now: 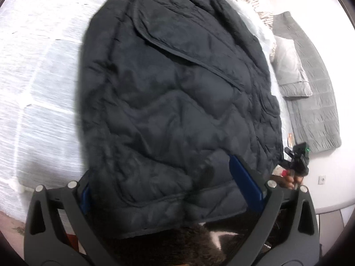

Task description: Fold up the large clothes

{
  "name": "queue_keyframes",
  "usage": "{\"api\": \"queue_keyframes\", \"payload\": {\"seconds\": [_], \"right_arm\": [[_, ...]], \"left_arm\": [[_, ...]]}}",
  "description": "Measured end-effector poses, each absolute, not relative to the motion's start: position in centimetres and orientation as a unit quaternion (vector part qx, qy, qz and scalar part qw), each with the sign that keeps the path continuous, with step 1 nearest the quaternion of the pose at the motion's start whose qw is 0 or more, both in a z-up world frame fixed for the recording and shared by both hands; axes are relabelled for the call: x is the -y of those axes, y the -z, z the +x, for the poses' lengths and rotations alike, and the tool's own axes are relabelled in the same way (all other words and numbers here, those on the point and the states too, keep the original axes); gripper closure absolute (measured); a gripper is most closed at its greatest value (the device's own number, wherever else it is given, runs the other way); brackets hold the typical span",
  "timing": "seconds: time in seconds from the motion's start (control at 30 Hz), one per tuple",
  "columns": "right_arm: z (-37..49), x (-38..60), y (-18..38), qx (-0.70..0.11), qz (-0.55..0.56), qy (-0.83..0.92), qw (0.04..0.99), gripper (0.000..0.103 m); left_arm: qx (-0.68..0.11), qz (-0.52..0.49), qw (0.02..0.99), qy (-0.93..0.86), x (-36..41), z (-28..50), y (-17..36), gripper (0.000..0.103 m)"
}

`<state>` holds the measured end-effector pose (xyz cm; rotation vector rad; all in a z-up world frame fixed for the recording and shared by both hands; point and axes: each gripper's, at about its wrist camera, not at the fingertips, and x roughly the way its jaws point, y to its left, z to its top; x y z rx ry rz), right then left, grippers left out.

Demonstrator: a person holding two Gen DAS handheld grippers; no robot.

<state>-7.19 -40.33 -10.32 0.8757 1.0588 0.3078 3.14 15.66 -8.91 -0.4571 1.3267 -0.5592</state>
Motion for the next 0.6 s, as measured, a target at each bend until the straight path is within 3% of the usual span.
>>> {"api": "queue_keyframes", "payload": {"seconds": [0.07,0.13,0.23,0.27,0.3,0.37,0.6], "right_arm": [[-6.8,39.7,10.1,-0.492,0.395,-0.146,0.762,0.037],[-6.2,38.8,10.2,-0.509,0.385,-0.158,0.754,0.058],[-5.5,37.4,10.2,-0.525,0.367,-0.16,0.751,0.083],[-5.5,37.2,10.0,-0.524,0.363,-0.162,0.753,0.087],[-5.5,37.1,9.7,-0.517,0.362,-0.165,0.758,0.091],[-5.7,37.1,9.0,-0.503,0.36,-0.167,0.767,0.093],[-7.7,37.6,4.4,-0.429,0.368,-0.192,0.803,0.097]], "left_arm": [[-0.606,-0.209,0.721,0.263,-15.2,3.3,8.9,0.006],[-0.61,-0.211,0.714,0.27,-14.8,3.3,8.9,0.016],[-0.616,-0.197,0.714,0.268,-13.9,3.4,8.8,0.038],[-0.617,-0.193,0.717,0.263,-13.8,3.4,8.7,0.054],[-0.616,-0.194,0.719,0.257,-14.0,3.4,8.6,0.071],[-0.607,-0.213,0.724,0.248,-14.8,3.3,8.3,0.082],[-0.527,-0.254,0.76,0.283,-15.8,1.8,2.6,0.09]]}}
